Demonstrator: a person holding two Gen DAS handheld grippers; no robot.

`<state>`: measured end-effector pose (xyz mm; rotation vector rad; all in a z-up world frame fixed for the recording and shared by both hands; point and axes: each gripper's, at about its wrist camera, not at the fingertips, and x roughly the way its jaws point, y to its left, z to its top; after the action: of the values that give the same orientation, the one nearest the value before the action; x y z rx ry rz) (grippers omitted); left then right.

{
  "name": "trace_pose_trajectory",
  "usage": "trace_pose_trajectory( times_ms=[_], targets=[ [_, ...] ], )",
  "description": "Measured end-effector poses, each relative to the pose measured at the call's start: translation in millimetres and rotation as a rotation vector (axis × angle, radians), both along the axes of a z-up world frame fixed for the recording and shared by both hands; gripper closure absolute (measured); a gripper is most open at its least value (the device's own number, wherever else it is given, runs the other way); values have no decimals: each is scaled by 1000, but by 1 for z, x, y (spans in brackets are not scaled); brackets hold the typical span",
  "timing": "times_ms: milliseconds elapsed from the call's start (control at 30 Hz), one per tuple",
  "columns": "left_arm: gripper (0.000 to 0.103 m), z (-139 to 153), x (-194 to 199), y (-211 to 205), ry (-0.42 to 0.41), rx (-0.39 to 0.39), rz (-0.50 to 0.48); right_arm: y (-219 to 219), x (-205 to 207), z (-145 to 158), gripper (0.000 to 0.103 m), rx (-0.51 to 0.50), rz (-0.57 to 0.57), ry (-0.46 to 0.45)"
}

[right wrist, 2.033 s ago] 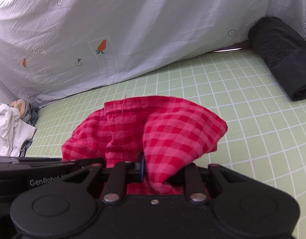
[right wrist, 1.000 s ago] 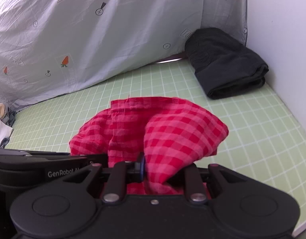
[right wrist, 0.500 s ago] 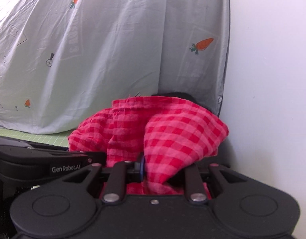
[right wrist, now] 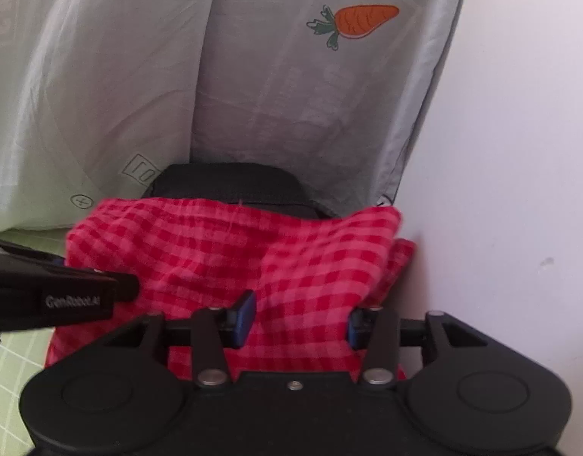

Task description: Fold clothes

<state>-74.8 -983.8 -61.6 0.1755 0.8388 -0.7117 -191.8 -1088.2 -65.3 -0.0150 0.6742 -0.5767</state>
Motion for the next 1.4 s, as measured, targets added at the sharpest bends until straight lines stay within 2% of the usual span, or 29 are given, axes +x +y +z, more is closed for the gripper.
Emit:
trace_pose_trajectory(
  times_ms=[33,133,167,233,267,400,533,767,900,1133,1400],
  targets=[
    [51,0,0,3,-24,11,8,2,-1,0,27,-24,1,-5],
    [42,4,-3,14,-93,61,9,8,-12,9,20,-20,6,-46],
    [39,5,-3,19,-98,63,9,11,-16,12,19,-16,8,-61],
    [33,10,-6,30,-94,50,9,19,-26,20,8,-14,16,-85],
    [30,13,-9,38,-92,41,11,27,-31,25,7,-18,23,-93],
    [24,32,-34,68,-127,13,19,59,-56,46,6,-27,35,-131],
    [21,47,-67,102,-170,17,-1,91,-90,60,5,30,18,-177],
    [14,63,-138,172,-150,-4,14,155,-160,63,2,123,-36,-181],
    [9,62,-174,199,-145,-10,15,186,-199,60,2,156,-74,-175],
    [9,55,-229,237,-150,-1,-12,220,-253,49,2,207,-123,-155],
    [9,54,-262,252,-167,15,-40,234,-282,47,2,206,-149,-151]
  ],
)
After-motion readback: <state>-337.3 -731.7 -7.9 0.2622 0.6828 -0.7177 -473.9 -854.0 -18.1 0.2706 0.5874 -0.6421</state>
